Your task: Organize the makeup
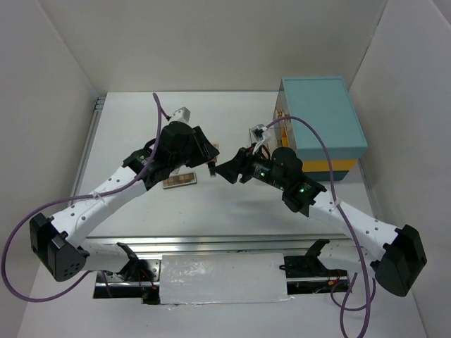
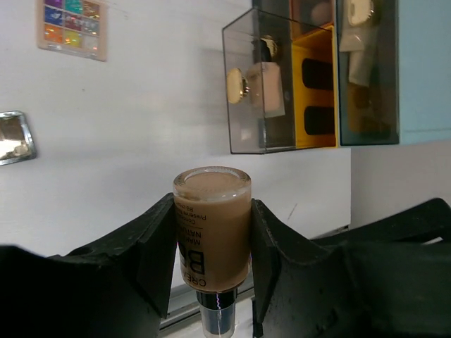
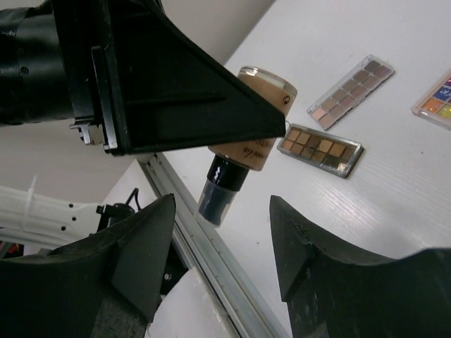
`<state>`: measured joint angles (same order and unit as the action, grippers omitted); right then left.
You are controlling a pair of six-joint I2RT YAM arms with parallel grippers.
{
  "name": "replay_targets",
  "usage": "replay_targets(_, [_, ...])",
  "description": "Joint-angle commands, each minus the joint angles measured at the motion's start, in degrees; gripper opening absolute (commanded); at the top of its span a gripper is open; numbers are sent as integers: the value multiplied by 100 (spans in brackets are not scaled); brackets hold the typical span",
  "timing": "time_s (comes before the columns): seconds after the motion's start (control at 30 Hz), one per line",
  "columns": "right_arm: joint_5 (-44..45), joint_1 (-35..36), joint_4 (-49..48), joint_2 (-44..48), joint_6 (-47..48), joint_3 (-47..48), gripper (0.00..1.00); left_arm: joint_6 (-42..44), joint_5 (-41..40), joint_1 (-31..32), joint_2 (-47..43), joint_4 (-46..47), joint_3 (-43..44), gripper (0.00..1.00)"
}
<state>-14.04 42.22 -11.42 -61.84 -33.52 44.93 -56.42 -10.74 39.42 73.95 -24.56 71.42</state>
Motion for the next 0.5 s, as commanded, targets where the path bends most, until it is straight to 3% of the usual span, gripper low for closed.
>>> replay_targets(0.0, [297, -29, -677, 146, -155, -37, 63, 342, 432, 40, 5, 617, 250, 0])
replay_targets(0.33, [402, -73, -660, -231, -559, 69, 56, 228, 679, 119, 5, 1137, 57, 0])
replay_targets(0.43, [507, -82, -642, -232, -656, 95, 34, 220, 714, 171, 14, 1278, 4, 0])
replay_targets(0.47, [560, -82, -668, -214, -691, 86, 33, 220, 731, 180, 31, 1330, -5, 0])
